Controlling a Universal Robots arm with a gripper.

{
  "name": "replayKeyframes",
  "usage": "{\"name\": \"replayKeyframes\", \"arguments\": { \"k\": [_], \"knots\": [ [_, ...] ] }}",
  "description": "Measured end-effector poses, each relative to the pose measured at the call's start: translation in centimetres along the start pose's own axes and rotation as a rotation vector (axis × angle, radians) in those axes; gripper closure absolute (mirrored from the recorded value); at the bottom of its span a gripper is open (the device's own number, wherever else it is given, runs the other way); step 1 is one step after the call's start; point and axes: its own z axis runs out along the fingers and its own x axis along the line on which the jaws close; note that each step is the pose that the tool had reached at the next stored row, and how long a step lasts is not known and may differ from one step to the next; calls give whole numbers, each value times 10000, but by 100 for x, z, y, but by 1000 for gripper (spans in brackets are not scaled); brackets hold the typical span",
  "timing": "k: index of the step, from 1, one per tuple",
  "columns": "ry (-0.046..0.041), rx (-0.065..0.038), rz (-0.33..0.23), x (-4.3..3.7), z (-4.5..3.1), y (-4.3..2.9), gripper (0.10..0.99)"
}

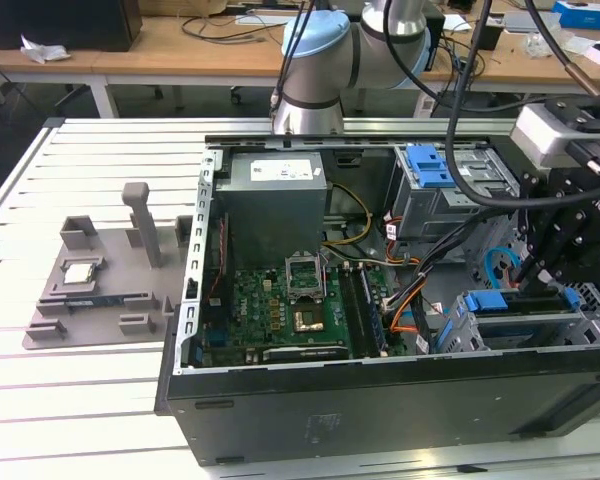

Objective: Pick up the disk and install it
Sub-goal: 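Insert the second disk wire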

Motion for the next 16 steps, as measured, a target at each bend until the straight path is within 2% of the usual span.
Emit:
{"name": "replayKeyframes", "arguments": {
  "k": [12,16],
  "knots": [
    [1,2,-57,0,79,-1,925],
    [1,2,-57,0,82,0,925]
  ]
}}
